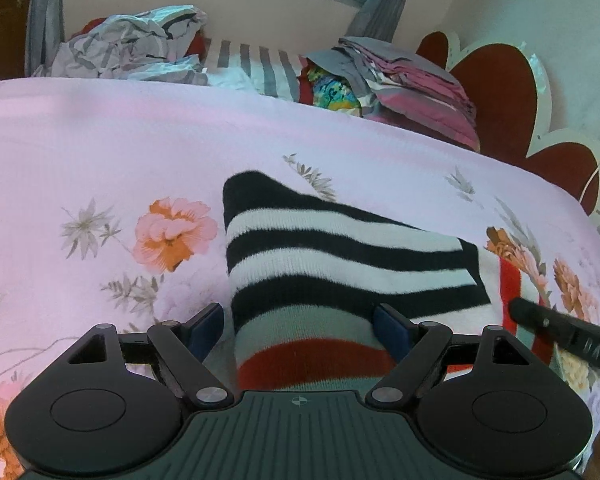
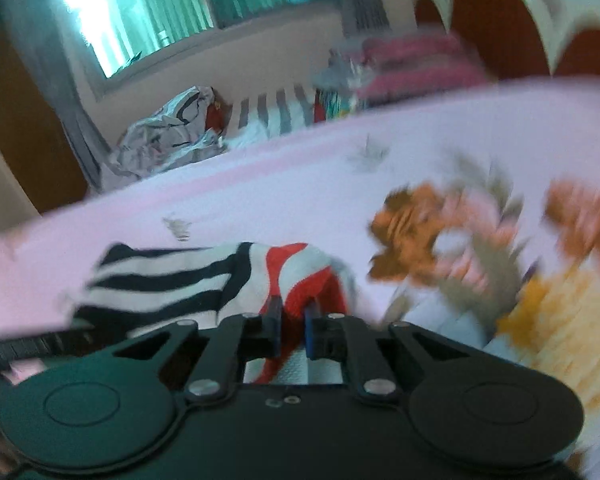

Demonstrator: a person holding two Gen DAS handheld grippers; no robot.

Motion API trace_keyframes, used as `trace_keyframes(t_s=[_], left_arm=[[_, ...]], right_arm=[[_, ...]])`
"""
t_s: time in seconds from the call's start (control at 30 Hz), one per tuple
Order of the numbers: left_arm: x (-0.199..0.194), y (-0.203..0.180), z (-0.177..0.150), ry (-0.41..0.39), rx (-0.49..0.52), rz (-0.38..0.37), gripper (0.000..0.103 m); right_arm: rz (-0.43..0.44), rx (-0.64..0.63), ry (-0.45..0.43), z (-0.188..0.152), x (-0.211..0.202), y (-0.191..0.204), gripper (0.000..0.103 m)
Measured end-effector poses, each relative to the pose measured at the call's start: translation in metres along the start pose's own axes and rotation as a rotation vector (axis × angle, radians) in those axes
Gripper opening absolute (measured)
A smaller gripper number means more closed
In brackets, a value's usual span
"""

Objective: Fold small clothes

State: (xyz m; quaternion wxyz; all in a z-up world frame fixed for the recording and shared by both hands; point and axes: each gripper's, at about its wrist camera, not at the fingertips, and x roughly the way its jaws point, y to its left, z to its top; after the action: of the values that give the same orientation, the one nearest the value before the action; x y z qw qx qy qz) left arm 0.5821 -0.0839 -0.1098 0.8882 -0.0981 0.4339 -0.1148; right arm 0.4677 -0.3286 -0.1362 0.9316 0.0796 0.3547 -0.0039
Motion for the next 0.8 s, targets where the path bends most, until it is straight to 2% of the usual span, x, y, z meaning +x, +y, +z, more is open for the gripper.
trace_keyframes(t_s=[0.1,0.27,0.4,0.47,0.67,0.8], left_arm=[[0.003,-0.004,0.002,-0.003,0.02,0.005,0.081],[0.013,-0.002,-0.001,0.021,0.017,0.012,0.081],[0.01,-0.002,0.0,0.021,0.017,0.016,0.081],[0.007,-0.001,-0.001,0.018,0.02,0.017,0.081],[-0.016,-0.001,-0.005,-0.002,0.048,0.007,0.081],[-0.041,0.005,-0.016,-0.027,0.062,-0.003,0.081]], right_arm=[[-0.048,-0.018,0.033,-0.014,0.013,-0.001,0.01],[-0.037,-0.004,0.051,-0.014,0.016,-0.004,0.012],[-0.015,0.077,0.022,-0.004,0.0,-0.013,0.026],[0.01,0.092,0.0,-0.001,-0.01,-0.013,0.025],[0.078,-0.01,-0.041,0.003,-0.04,0.01,0.024],[0.109,-0.06,-0.018,-0.01,-0.05,0.02,0.022]])
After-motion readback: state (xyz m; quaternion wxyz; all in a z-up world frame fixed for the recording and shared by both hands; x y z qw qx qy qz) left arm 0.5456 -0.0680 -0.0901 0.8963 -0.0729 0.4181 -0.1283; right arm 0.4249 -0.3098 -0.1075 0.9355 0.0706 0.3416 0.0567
